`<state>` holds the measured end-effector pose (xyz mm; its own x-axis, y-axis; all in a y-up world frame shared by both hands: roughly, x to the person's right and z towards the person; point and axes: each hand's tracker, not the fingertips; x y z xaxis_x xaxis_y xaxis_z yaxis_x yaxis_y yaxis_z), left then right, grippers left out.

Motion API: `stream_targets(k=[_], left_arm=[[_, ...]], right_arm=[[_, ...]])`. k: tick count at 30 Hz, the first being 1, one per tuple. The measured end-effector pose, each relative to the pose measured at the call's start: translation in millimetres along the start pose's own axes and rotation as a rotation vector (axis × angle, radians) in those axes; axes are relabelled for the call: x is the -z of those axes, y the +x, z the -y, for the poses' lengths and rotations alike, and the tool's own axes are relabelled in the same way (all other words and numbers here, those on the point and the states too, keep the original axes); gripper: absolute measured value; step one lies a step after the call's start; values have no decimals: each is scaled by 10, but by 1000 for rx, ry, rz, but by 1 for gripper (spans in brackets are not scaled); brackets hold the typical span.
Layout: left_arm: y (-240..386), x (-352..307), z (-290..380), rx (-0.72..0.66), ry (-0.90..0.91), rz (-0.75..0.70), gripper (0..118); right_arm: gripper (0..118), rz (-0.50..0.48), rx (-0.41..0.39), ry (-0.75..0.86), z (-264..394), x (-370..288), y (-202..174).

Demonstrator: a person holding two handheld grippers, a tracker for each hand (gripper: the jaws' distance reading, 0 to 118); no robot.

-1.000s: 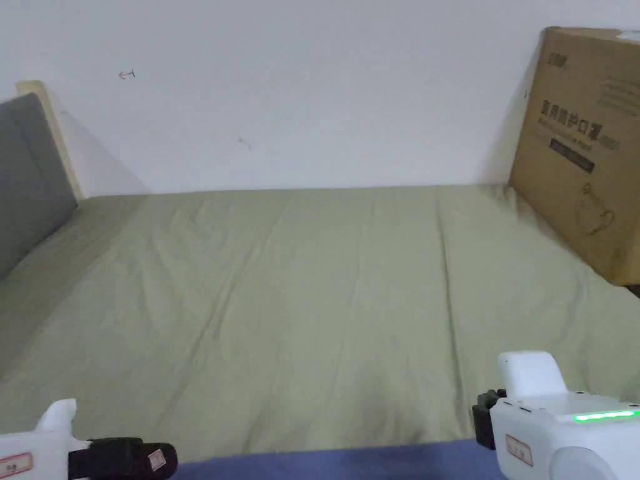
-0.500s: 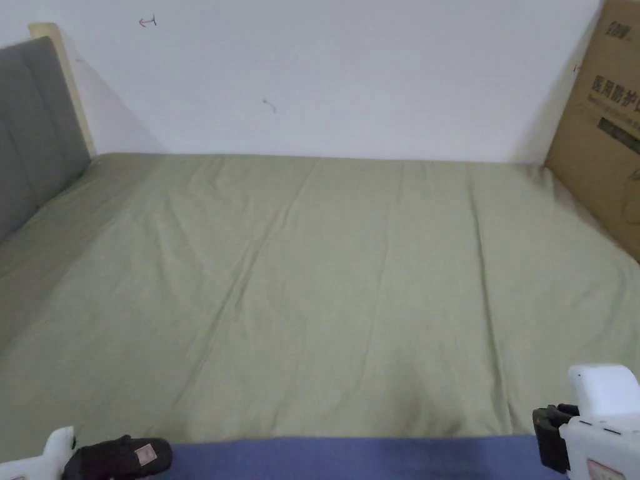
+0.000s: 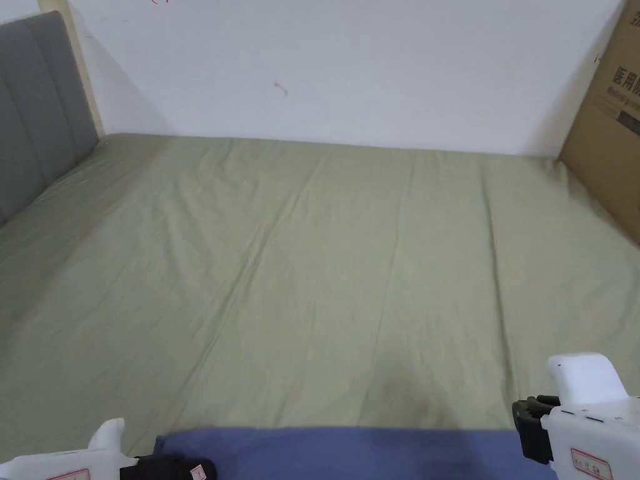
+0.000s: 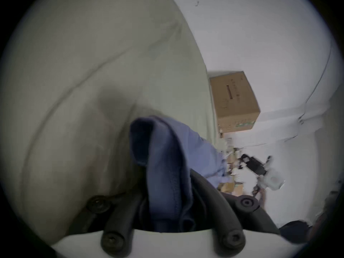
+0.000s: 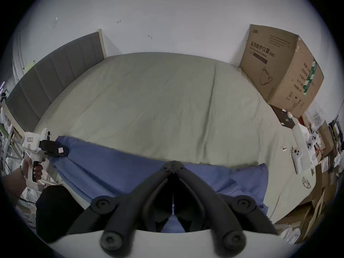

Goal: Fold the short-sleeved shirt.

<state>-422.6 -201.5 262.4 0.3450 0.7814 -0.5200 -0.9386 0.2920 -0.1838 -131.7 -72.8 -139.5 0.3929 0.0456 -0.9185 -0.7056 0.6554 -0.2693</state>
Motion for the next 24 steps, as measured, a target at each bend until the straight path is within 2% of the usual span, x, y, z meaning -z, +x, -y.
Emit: stream_targets(k=[3,5,6,8,10,13,16,19,20,21,22,23,24], left_arm=[[276,-137,-3,134,5,-123,7],[588,-224,-49,307,71,-404,7],[729,-249,-66,350,110,-511,7],[903,-431,11,409,150,-653,7],[1037,-398,-16,399,130,-633,7],[1116,-368,4,348,88,-426,7],[1538,-49,174,314,10,-250,7],[1748,420,278,279,-85,-177,9],[1809,590,301,286,-111,-177,19],[1862,769,315,342,-130,-219,37],[1905,918,338,347,-161,-213,64],[1986,1065,452,353,-189,-204,100],[2016,1185,484,344,-204,-200,116]], right_arm=[[0,-13,-4,7,3,-53,7],[0,-22,-3,11,4,-74,30],[0,-26,-2,12,15,-92,42],[0,-29,-3,14,37,-123,62],[0,-28,-1,17,71,-149,91],[0,-41,29,19,120,-190,154],[0,-47,52,23,183,-191,273],[0,-48,58,25,240,-239,356],[0,-48,57,25,267,-289,313],[0,-45,58,27,284,-314,336],[0,-41,59,30,296,-333,363],[0,-36,63,32,305,-355,401],[0,-33,68,34,305,-366,434]])
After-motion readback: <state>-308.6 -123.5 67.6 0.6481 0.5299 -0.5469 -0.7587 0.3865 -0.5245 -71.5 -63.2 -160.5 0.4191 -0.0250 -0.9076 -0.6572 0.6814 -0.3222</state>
